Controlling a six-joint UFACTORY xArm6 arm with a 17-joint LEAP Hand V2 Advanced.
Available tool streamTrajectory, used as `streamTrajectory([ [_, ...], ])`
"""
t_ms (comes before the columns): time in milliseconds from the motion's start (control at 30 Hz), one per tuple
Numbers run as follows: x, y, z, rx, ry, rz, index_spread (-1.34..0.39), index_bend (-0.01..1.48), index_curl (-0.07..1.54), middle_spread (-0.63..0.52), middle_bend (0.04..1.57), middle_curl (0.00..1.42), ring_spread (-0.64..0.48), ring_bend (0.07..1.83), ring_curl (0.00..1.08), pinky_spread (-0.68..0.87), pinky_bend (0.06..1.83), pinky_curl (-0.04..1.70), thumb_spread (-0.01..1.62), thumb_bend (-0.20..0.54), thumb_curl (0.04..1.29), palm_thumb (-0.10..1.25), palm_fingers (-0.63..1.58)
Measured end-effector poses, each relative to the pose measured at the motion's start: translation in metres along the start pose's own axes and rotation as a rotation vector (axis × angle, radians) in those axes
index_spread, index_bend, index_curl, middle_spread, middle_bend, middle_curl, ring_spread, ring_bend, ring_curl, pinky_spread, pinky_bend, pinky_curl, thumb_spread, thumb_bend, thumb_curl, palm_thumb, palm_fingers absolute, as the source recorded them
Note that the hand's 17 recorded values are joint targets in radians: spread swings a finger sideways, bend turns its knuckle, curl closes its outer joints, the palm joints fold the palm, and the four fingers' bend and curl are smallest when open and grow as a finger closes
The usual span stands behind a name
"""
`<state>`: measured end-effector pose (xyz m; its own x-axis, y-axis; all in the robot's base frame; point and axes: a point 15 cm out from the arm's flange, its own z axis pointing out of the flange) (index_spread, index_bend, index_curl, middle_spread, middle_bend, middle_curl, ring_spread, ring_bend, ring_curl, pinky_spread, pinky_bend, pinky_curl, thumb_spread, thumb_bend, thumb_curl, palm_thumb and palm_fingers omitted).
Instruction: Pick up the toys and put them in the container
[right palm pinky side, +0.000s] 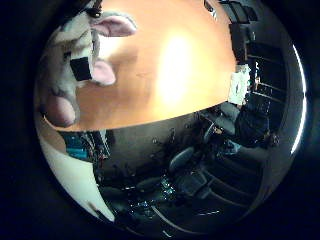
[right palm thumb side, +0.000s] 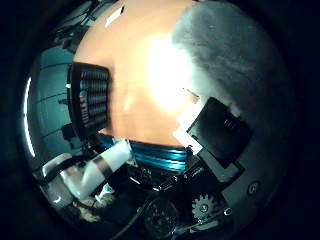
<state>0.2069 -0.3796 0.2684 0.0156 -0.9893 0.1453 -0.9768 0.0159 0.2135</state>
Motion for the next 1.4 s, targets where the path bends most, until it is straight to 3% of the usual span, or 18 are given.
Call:
streamTrajectory([
  [367, -0.126, -0.010, -0.163, 0.188, 0.014, -0.183, -0.36, 0.98, 1.08, -0.25, 1.23, 1.07, -0.24, 1.42, 0.82, -0.18, 1.35, 0.95, 0.90, -0.016, 0.65, 1.08, 0.91],
  [533, -0.198, -0.027, -0.207, 0.241, 0.009, -0.269, -0.36, 0.97, 1.10, -0.25, 1.23, 1.07, -0.24, 1.42, 0.82, -0.18, 1.34, 0.98, 0.90, -0.014, 0.68, 1.08, 0.92],
  [967, -0.382, -0.039, -0.248, 0.303, -0.008, -0.481, -0.36, 0.94, 1.12, -0.24, 1.21, 1.08, -0.25, 1.40, 0.83, -0.18, 1.30, 1.03, 0.88, -0.016, 0.71, 1.07, 0.93],
  [1133, -0.400, -0.045, -0.253, 0.340, -0.030, -0.491, -0.36, 0.90, 1.12, -0.25, 1.18, 1.07, -0.25, 1.39, 0.82, -0.20, 1.26, 1.02, 1.00, -0.028, 0.65, 0.95, 0.94],
  [1233, -0.399, -0.045, -0.254, 0.342, -0.030, -0.488, -0.38, 0.74, 1.05, -0.25, 1.09, 0.99, -0.25, 1.30, 0.75, -0.26, 1.17, 0.94, 1.09, -0.041, 0.54, 0.80, 0.91],
  [1400, -0.398, -0.043, -0.251, 0.328, -0.030, -0.489, -0.45, 0.24, 0.82, -0.27, 0.85, 0.84, -0.27, 1.19, 0.64, -0.37, 1.07, 0.82, 1.11, -0.036, 0.42, 0.66, 0.46],
])
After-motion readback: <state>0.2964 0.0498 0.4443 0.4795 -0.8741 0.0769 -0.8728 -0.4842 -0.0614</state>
